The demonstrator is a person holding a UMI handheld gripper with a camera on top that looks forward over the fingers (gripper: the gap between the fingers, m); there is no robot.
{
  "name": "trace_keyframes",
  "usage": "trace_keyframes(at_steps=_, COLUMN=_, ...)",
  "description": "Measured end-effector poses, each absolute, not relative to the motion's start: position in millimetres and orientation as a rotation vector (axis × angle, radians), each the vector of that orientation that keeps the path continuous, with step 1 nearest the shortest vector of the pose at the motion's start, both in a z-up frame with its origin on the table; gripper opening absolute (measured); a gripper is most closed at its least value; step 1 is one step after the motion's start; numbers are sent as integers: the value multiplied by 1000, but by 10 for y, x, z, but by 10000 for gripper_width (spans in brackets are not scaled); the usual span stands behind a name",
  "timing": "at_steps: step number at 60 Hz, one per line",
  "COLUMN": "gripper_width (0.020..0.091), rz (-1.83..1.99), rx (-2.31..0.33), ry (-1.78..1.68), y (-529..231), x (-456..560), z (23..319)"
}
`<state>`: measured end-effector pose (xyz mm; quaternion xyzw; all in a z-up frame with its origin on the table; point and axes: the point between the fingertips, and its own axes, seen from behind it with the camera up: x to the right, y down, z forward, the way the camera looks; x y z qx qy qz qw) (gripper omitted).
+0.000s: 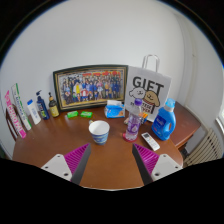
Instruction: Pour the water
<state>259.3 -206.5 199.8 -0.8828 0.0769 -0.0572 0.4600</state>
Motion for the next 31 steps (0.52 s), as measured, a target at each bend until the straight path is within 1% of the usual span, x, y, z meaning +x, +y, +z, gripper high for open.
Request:
trace_keyframes(at_steps=5, gripper_width=855, rz=-158, rx=-2166, ry=162, y=-2321, x=2421, z=2123)
trace_keyframes(at_steps=17, gripper_width=856, rz=-185, rx=-2162, ry=121, y=-2751, x=2216, z=2233)
trace_keyframes(at_steps=22, gripper_width=853, rz=-178, rx=-2158, ry=132, y=-2862, x=2190, z=2255)
trace_keyframes(at_steps=31, gripper_width=855, rz=-192, rx=-2184, ry=108, y=-2973, x=2182, z=2206)
